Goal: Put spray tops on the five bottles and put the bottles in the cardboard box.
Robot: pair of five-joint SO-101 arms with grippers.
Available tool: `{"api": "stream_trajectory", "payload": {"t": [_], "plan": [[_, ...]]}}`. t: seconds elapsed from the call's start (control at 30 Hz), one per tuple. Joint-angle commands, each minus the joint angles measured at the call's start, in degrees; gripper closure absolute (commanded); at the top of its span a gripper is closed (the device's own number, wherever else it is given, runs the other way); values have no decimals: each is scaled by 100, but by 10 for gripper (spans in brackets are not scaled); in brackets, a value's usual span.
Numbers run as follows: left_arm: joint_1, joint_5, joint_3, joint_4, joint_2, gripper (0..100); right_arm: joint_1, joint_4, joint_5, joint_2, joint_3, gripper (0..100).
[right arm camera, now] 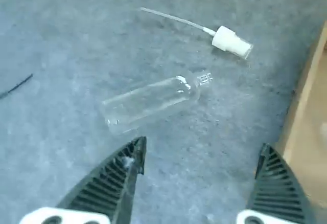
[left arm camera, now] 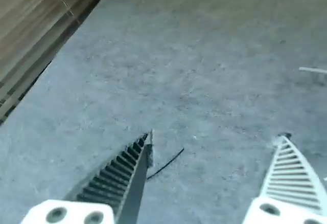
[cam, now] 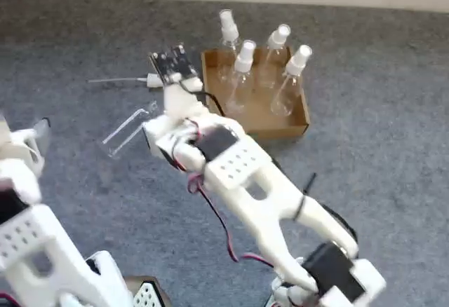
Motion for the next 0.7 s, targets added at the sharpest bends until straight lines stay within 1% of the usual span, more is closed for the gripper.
{"api": "stream_trajectory", "payload": {"t": [0.0,0.07,0.17,0.23,0.27,0.33,0.4,0.57,0.67], "plan": [[101,-193,-945,9,1103,671,215,549,-53,84,-769,724],[418,-211,-1358,123,1719,671,444,1147,-35,-40,-769,724],[1209,-290,-1965,703,2571,671,892,2000,-26,-312,-541,724],[1789,-774,-2290,1116,3073,671,1244,2413,0,-602,-145,731],[2070,-1037,-2413,1336,3284,671,1490,2536,176,-778,101,744],[2501,-1363,-2615,1679,3705,671,2018,2615,1029,-1174,681,770],[2800,-1459,-2730,1767,4084,671,2607,2624,1864,-1622,1288,781],[3240,-1451,-2958,1741,4787,671,4092,2589,2892,-2589,2457,781],[3354,-1442,-3081,1732,5077,671,4743,2598,3631,-2967,2905,781]]}}
